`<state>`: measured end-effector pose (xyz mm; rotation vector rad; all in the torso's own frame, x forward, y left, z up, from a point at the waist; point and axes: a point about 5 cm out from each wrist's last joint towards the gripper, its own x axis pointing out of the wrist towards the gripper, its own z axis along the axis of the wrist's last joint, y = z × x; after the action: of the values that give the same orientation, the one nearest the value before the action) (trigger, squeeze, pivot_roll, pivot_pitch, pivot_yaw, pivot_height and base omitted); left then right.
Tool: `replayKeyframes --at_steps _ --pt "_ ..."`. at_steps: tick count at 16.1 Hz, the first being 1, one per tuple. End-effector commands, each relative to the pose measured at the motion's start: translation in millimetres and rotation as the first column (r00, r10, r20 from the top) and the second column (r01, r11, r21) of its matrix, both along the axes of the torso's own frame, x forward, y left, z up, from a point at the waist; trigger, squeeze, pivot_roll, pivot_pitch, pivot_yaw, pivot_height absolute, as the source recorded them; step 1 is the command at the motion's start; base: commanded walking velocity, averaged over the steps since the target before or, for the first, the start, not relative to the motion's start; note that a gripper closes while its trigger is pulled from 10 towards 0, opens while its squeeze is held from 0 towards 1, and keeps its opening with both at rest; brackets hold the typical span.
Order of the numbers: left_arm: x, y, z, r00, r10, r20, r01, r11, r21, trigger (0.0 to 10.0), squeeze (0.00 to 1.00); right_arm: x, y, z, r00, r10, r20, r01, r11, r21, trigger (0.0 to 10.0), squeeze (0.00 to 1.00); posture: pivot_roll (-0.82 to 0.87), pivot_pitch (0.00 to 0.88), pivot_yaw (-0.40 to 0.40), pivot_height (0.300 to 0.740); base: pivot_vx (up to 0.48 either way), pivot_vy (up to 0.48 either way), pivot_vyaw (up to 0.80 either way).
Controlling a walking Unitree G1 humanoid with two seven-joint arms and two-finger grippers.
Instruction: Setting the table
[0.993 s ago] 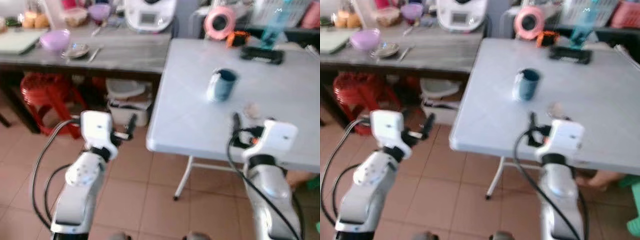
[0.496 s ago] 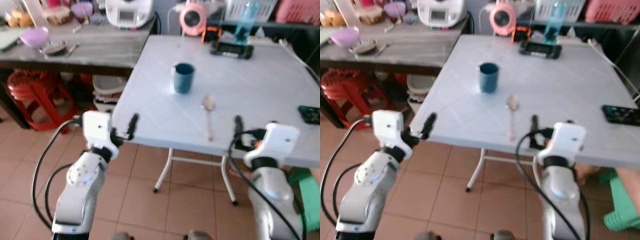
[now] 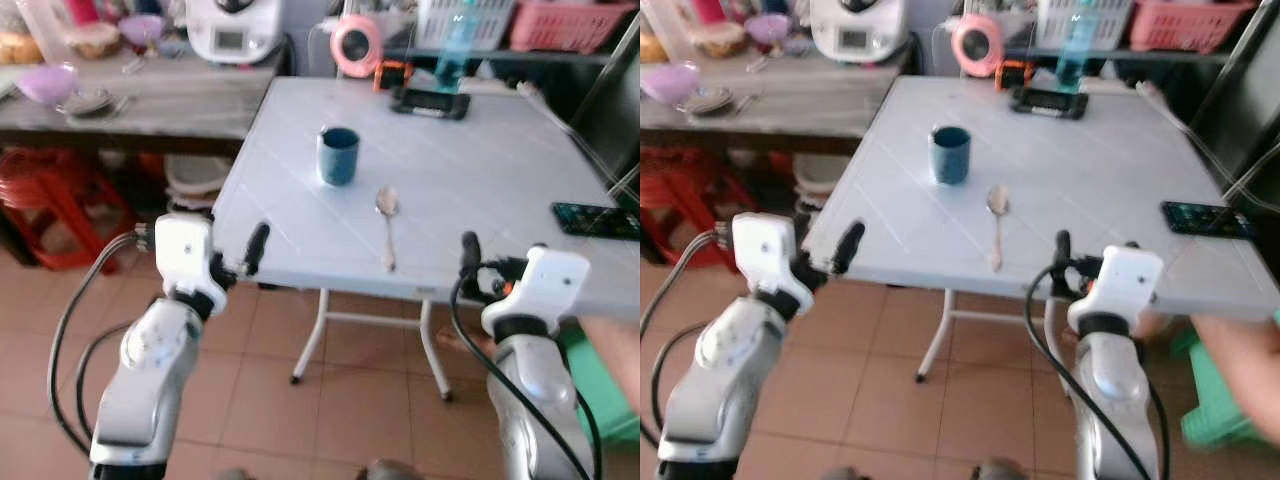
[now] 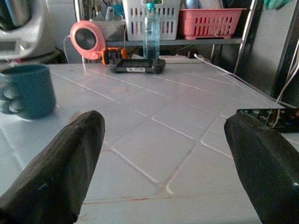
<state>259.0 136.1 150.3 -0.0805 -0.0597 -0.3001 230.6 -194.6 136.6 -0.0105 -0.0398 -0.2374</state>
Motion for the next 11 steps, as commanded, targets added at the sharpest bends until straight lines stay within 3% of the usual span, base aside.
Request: replayKeyframes --at_steps 1,5,8,11 --pt "-2.2 3.6 -4 1.000 0.008 -0.020 -0.008 1.000 0.012 10.0 0.00 2.8 5.3 3 1.000 0.022 0.008 -0.022 1.000 0.005 10.0 0.00 -0.06 0.000 0.028 0.740 0.386 0.000 0.58" --pt "-2.4 4.9 -5 0.999 0.018 -0.027 -0.018 1.000 0.017 10.0 0.00 2.1 5.6 2 1.000 0.018 0.001 -0.018 1.000 0.007 10.0 0.00 -0.06 0.000 0.027 0.740 0.355 0.000 0.10" --pt "-2.9 5.2 -5 0.999 0.023 -0.034 -0.022 1.000 0.019 10.0 0.00 1.7 5.3 1 1.000 0.010 -0.011 -0.010 1.000 0.000 10.0 0.00 -0.05 0.000 0.027 0.740 0.000 0.000 0.00" --pt "-4.7 6.6 -6 0.999 0.023 -0.043 -0.022 0.999 0.026 10.0 0.00 -0.4 2.2 -11 0.996 -0.014 -0.093 0.015 1.000 0.011 10.0 0.00 -0.05 0.000 0.026 0.740 0.000 0.000 0.00"
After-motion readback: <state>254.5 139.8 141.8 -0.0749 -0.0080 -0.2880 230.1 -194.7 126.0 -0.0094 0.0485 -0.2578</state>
